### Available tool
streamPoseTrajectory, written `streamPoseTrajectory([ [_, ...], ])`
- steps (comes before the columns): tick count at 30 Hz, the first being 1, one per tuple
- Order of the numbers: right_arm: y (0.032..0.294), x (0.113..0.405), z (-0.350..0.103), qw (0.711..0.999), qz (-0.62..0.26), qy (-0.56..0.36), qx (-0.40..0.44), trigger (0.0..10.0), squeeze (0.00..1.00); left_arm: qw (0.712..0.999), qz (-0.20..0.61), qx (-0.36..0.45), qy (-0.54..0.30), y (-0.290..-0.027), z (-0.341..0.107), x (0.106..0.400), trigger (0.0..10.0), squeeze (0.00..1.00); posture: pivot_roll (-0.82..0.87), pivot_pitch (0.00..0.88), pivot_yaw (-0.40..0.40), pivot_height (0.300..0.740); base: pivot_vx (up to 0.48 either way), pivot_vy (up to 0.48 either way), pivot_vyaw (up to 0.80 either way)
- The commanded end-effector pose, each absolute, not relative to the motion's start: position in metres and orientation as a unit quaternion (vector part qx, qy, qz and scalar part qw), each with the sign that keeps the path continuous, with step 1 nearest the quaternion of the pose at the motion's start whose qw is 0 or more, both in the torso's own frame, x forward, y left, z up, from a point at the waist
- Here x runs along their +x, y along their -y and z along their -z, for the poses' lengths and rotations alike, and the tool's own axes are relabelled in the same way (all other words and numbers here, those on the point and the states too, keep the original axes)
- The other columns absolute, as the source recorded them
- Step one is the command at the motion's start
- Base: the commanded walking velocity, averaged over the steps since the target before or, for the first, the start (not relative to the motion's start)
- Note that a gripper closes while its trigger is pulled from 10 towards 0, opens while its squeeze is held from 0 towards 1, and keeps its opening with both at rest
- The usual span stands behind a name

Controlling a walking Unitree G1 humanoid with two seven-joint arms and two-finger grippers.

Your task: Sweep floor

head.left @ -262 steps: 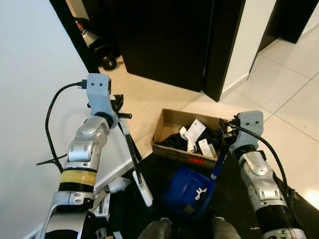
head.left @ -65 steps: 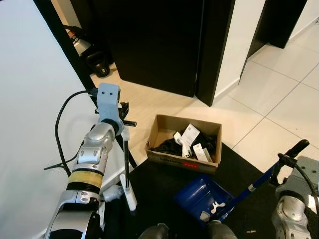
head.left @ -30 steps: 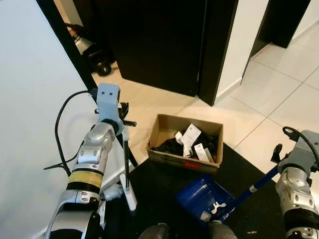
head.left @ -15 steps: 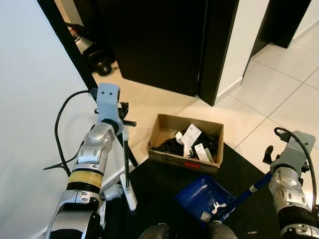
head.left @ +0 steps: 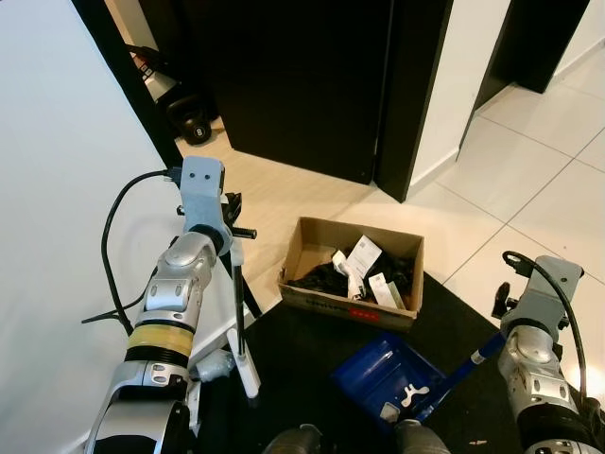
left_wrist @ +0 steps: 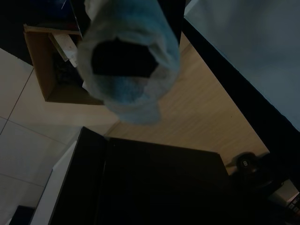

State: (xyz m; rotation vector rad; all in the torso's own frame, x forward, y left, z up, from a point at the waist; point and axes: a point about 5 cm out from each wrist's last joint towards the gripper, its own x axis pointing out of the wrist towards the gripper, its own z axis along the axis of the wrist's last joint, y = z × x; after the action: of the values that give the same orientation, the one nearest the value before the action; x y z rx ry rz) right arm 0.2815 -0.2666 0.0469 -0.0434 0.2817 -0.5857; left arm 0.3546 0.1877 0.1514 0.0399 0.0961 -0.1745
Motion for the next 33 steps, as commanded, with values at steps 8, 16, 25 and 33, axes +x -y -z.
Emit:
streamPoseTrajectory([
  [8, 0.274, 0.277, -0.047, 0.943, 0.305, -0.134, -0.022, 0.0, 0.0, 0.996, 0.08, 0.033, -0.037, -0.191, -0.156, 0.354, 10.0, 0.0, 0.04, 0.089, 0.078, 0.74, 0.0, 0.0, 0.0],
  [16, 0.275, 0.277, -0.051, 0.947, 0.297, -0.117, -0.023, 0.0, 0.0, 0.996, 0.08, 0.033, -0.037, -0.191, -0.156, 0.354, 10.0, 0.0, 0.04, 0.099, 0.081, 0.74, 0.0, 0.0, 0.0],
  [25, 0.271, 0.276, -0.075, 0.966, 0.241, -0.051, -0.076, 0.0, 0.0, 0.995, 0.082, 0.032, -0.038, -0.191, -0.156, 0.353, 10.0, 0.0, 0.03, 0.127, 0.085, 0.74, 0.0, 0.0, 0.0],
  [33, 0.255, 0.276, -0.12, 0.981, 0.165, 0.028, -0.095, 0.0, 0.0, 0.995, 0.087, 0.032, -0.042, -0.188, -0.153, 0.353, 10.0, 0.0, 0.02, 0.136, 0.086, 0.74, 0.0, 0.0, 0.0],
])
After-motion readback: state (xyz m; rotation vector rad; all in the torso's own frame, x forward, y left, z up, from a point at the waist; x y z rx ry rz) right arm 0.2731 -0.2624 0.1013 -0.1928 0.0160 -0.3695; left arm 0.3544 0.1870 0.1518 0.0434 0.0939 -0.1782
